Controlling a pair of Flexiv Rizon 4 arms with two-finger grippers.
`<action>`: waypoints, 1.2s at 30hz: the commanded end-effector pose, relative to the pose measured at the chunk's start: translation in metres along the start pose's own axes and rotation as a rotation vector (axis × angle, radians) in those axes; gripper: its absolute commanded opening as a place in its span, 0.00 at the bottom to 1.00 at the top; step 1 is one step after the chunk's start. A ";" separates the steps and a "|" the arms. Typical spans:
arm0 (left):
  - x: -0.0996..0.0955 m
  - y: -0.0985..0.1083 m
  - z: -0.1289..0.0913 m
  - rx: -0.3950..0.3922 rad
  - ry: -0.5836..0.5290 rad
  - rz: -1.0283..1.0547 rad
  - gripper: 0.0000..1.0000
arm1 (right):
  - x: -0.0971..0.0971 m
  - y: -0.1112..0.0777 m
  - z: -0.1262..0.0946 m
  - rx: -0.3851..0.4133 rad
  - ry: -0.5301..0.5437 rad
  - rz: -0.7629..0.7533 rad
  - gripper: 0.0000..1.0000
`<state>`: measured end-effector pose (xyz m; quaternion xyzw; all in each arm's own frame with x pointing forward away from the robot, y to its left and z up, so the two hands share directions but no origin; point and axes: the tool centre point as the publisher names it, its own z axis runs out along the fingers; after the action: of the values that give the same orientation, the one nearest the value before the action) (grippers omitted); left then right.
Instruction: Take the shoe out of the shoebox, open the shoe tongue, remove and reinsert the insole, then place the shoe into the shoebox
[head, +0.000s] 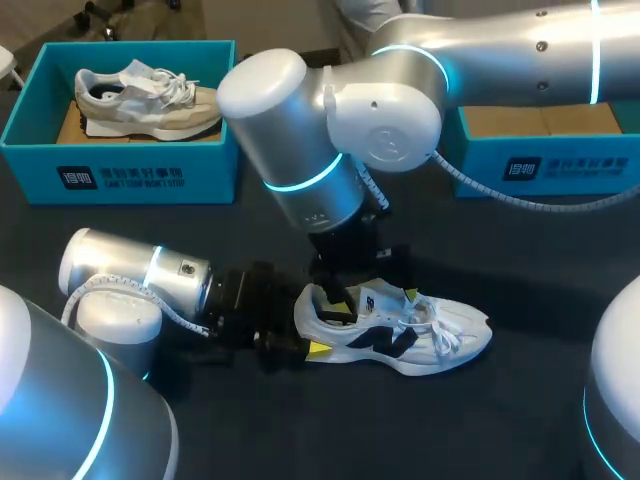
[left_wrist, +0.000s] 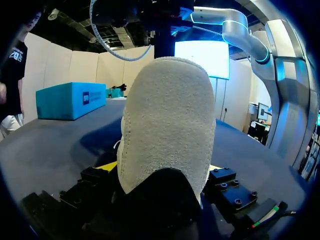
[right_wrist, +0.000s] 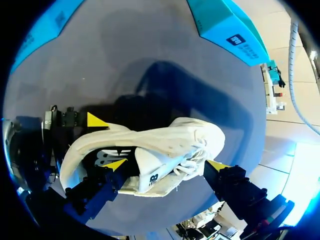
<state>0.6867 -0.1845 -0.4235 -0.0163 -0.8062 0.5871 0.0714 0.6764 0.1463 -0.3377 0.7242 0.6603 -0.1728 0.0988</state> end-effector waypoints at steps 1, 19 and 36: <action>-0.001 0.001 0.001 -0.002 0.000 -0.001 0.00 | 0.002 -0.005 0.001 -0.002 -0.013 0.104 1.00; -0.001 0.001 0.001 -0.002 0.000 -0.001 0.00 | -0.015 -0.013 0.009 -0.016 0.016 0.094 1.00; -0.001 0.001 0.001 -0.002 0.000 -0.001 0.00 | -0.048 -0.001 0.005 0.001 0.055 0.088 1.00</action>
<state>0.6867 -0.1845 -0.4235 -0.0163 -0.8062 0.5871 0.0714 0.6734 0.1072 -0.3306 0.7498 0.6358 -0.1586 0.0915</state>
